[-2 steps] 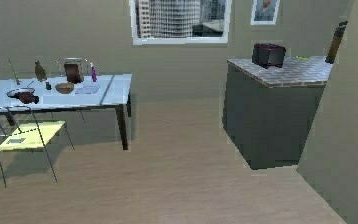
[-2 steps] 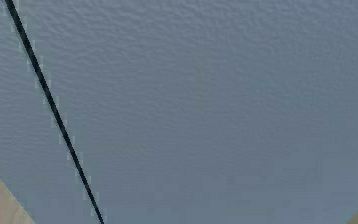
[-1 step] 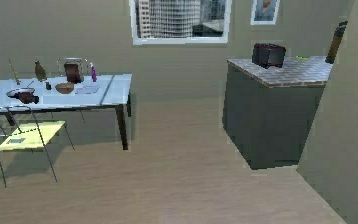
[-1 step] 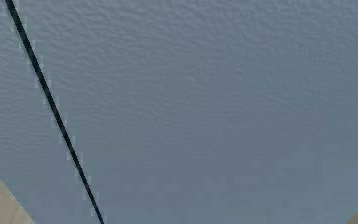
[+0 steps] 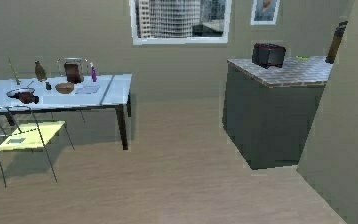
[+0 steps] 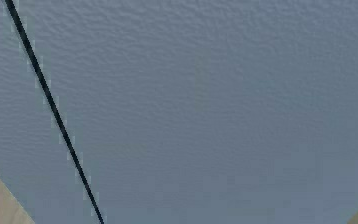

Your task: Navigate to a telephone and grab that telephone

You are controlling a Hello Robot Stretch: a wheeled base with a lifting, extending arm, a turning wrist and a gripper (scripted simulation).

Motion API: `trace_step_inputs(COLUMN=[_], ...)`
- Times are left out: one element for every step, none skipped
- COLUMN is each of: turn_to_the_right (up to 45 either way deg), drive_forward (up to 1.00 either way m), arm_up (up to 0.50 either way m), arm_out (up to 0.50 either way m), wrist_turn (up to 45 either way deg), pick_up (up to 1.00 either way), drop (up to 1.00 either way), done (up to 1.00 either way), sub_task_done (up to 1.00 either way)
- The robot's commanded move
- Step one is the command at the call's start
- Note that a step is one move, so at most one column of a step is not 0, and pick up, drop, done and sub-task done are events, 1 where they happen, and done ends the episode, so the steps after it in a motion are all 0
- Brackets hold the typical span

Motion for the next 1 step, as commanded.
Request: trace_step_inputs(turn_to_the_right=[45.0], drive_forward=[0.00], arm_up=[0.00], arm_out=[0.00], wrist_turn=[0.0], pick_up=[0.00], drop=[0.00], done=[0.00], sub_task_done=[0.00])
